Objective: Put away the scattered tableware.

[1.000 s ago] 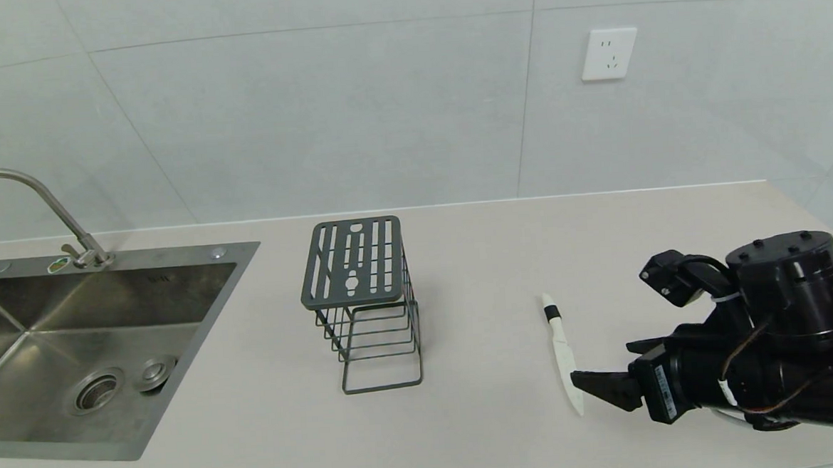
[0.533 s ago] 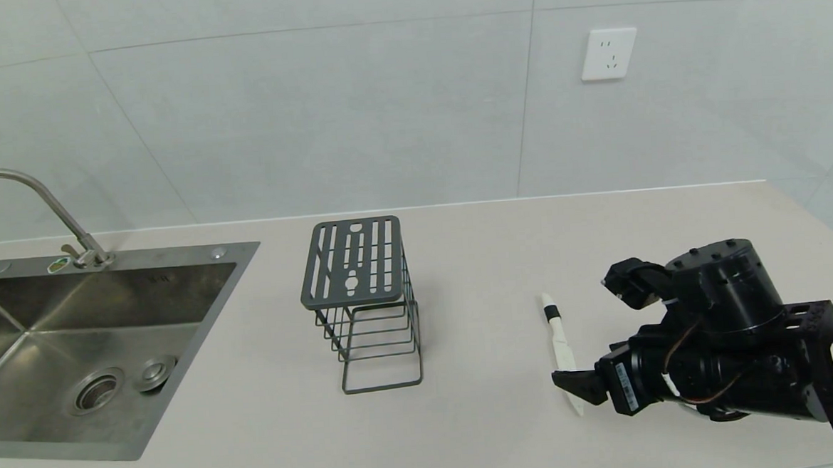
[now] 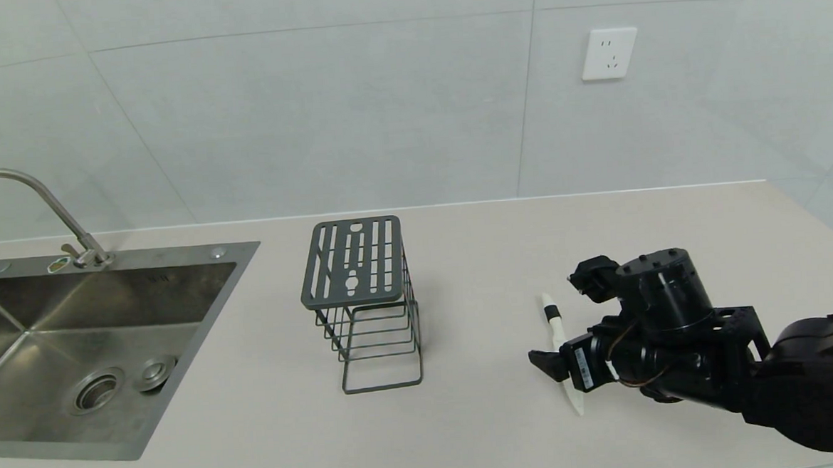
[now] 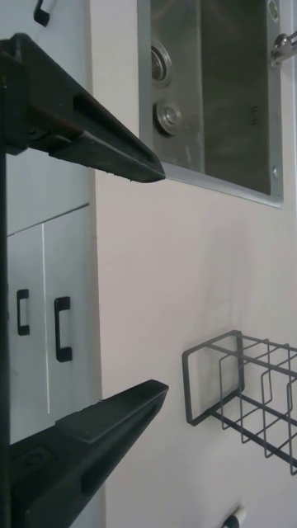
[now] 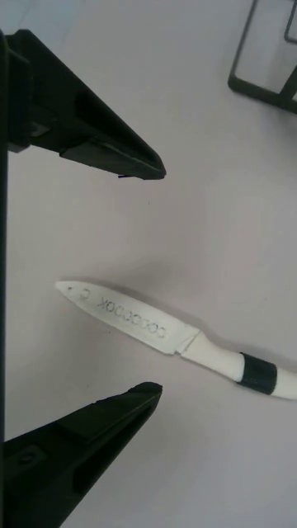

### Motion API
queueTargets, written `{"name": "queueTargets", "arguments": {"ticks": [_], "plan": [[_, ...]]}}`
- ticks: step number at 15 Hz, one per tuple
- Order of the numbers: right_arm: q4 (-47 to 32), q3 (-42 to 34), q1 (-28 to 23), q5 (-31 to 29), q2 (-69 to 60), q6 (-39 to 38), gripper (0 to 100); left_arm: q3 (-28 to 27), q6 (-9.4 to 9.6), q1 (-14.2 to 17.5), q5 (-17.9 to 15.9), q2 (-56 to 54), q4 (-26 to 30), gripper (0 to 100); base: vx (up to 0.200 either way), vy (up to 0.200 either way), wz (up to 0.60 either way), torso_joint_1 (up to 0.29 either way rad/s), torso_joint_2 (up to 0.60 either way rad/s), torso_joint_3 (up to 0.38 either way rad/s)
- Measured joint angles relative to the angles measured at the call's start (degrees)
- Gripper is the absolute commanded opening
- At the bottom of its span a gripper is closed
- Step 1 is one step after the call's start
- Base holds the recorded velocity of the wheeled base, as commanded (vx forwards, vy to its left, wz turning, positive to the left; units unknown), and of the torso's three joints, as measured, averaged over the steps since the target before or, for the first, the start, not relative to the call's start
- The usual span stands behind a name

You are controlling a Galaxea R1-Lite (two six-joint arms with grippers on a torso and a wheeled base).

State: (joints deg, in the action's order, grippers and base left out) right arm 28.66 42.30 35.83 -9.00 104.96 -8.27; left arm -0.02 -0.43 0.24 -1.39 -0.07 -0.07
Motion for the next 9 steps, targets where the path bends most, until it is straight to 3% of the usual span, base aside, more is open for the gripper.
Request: {"name": "queueTargets", "arguments": {"ticks": [9], "plan": [[3.0, 4.24, -0.41, -3.67, 9.68, 2.08, 100, 0.02, 0.02, 0.0, -0.02, 0.0, 0.0, 100, 0.0, 0.0, 0.0, 0.0, 0.0, 0.0]]}}
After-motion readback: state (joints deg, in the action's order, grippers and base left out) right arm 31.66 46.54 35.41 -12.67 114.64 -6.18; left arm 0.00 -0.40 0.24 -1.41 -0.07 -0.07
